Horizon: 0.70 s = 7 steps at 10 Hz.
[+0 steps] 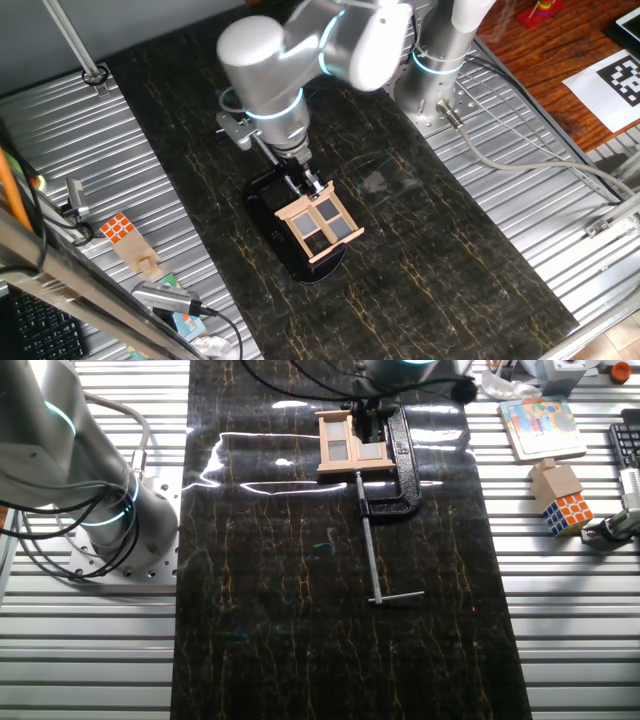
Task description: Open a sliding window
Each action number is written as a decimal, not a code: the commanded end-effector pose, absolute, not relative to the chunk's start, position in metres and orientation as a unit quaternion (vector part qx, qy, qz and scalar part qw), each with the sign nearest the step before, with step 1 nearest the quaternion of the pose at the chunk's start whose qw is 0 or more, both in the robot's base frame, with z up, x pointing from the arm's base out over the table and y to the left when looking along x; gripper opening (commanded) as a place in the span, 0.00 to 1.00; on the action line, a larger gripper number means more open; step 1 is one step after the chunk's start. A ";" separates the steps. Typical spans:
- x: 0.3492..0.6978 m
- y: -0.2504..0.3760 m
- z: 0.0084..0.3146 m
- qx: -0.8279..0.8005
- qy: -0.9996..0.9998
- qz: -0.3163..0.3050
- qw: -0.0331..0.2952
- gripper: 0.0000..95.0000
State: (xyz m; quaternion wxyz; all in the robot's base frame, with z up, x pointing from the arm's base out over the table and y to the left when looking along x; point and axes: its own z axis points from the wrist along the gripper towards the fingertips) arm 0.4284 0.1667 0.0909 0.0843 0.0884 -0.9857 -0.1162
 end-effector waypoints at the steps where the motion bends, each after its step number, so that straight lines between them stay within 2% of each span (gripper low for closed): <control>1: 0.429 0.167 0.091 0.087 -0.983 -0.119 0.105 0.00; 4: 0.429 0.167 0.091 0.090 -0.981 -0.122 0.117 0.00; 7: 0.429 0.167 0.091 0.083 -0.981 -0.131 0.113 0.00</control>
